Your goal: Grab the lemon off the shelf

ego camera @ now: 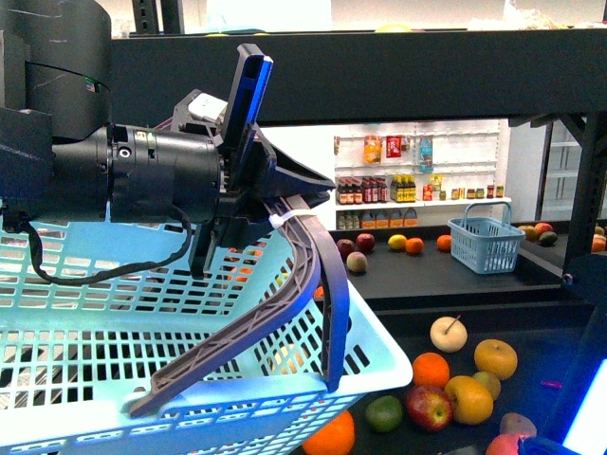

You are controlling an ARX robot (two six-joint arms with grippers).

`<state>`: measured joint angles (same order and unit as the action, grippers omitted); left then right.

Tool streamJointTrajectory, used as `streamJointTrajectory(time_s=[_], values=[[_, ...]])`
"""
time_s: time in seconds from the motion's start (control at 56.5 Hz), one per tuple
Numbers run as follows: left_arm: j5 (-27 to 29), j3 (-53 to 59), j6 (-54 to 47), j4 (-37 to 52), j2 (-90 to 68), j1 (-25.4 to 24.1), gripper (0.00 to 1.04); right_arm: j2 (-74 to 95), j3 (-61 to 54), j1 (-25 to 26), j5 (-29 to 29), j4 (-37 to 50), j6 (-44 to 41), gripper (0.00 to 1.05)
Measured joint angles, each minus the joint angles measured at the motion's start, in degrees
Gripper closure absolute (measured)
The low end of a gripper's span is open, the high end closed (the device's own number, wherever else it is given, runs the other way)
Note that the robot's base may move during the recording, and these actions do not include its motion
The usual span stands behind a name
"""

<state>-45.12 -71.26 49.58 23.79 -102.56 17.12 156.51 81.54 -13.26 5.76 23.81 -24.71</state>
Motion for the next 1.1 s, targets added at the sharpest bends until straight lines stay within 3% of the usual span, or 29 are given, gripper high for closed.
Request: streamJointTrajectory(time_s=[0.567, 0.69, 0.814, 1.098], values=[[0.0, 0.0, 0.0, 0.0, 0.0, 0.0, 0.97, 3.7, 4.8, -0.8, -1.2, -0.3, -0.1, 0.07], [0.0, 0.0, 0.0, 0.0, 0.0, 0.0, 0.97, 4.1, 5.2, -0.8, -1.3, 0.0, 0.1, 0.28], [0.0, 0.0, 0.0, 0.0, 0.0, 0.0, 0.97, 4.1, 5.2, -0.8, -1.3, 0.1, 0.3, 0.41], [0.0, 0.0, 0.0, 0.0, 0.0, 0.0, 0.97, 4.1, 3.4, -0.6, -2.2, 3.4, 1.3, 0.47]])
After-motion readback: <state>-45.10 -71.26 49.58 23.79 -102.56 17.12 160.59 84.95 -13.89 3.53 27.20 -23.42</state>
